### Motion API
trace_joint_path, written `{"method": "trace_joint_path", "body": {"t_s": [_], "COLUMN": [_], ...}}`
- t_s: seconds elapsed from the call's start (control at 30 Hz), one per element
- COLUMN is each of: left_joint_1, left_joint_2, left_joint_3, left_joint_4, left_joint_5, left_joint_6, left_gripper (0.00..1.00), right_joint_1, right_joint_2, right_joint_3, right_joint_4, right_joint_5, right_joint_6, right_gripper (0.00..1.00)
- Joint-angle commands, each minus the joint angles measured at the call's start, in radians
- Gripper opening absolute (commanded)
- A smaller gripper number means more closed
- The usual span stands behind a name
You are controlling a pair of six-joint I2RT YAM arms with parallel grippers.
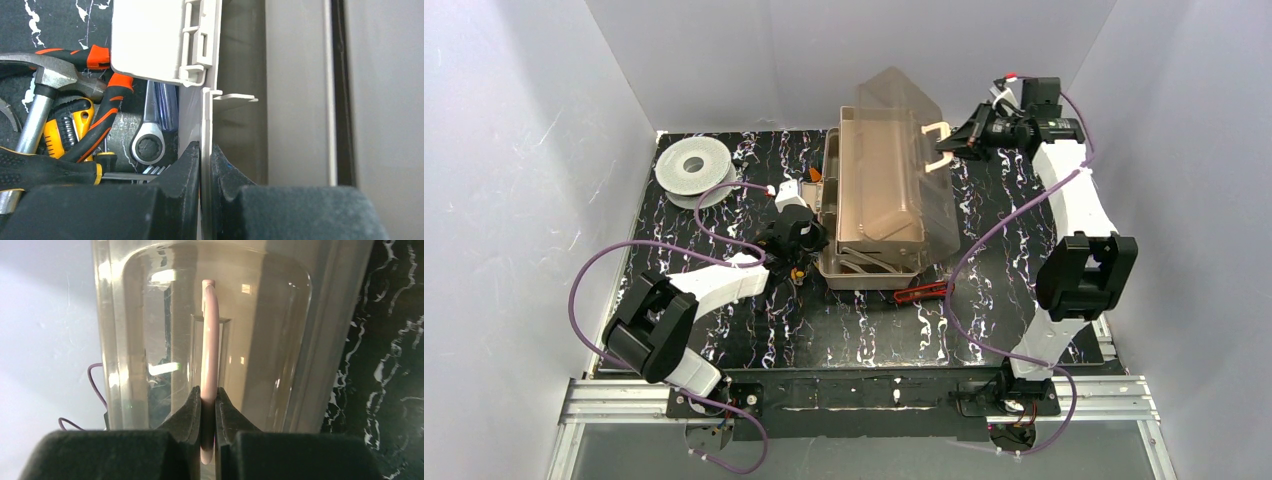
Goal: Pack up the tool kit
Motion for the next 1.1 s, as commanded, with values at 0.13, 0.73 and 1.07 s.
{"method": "trace_joint_path", "body": {"t_s": [0.13, 0.73, 1.07], "left_joint_1": [0.028, 0.028, 0.028], "left_joint_2": [-0.09, -0.093, -0.07], "left_joint_3": [-0.014, -0.01, -0.019], "left_joint_4": [-0.016, -0.022, -0.003], "left_joint_5": [-0.08, -0.084, -0.037], "left_joint_6": [0.001, 0.014, -0.025], "left_gripper": [0.0, 0.0, 0.0], "right_joint_1": [-0.177, -0.314, -0.314], "right_joint_2": [-0.082, -0.086, -0.145], "right_joint_3": [-0.075, -0.068, 0.129], "right_joint_4": [0.069, -0.037, -0.25], "right_joint_5": [0.026, 0.154, 0.563], "right_joint_6": [-0.087, -0.181, -0.253], "right_gripper": [0.01, 0.44, 0.57]}}
